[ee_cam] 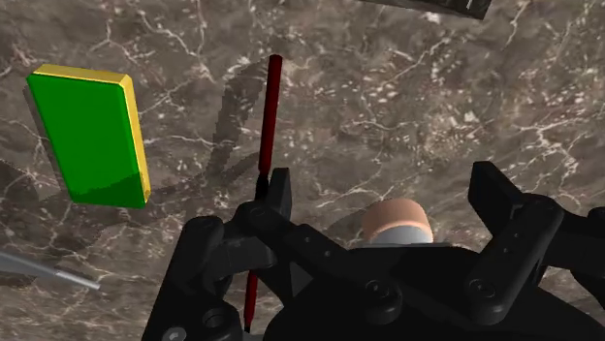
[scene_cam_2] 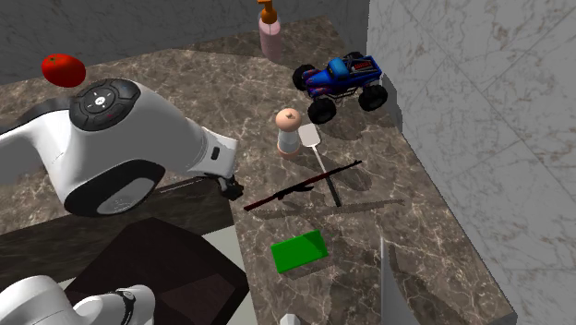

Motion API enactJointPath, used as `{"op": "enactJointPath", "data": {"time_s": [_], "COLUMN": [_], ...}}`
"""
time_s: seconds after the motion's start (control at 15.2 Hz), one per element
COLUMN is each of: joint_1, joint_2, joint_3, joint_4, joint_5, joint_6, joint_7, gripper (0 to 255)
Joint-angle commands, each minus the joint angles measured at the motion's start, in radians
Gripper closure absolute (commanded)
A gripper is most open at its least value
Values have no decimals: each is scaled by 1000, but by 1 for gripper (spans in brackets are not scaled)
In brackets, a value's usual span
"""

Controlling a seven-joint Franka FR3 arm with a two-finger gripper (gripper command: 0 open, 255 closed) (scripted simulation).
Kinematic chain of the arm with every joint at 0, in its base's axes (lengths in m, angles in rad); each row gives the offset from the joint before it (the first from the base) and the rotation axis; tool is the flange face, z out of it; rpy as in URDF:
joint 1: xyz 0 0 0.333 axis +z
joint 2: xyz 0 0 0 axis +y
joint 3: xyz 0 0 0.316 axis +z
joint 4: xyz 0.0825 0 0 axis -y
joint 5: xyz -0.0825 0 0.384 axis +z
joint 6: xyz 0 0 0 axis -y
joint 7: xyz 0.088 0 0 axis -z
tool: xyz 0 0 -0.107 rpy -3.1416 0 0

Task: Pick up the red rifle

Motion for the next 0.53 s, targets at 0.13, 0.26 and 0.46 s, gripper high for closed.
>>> {"op": "enactJointPath", "data": {"time_s": [0.13, 0.26, 0.46], "joint_1": [-24, -37, -56], "joint_2": [129, 192, 286], "joint_3": [-26, -41, -63], "joint_4": [86, 133, 210], "joint_5": [-5, -5, 0], "joint_6": [48, 65, 84], "joint_7": [13, 17, 22], "gripper": [0, 0, 0]}}
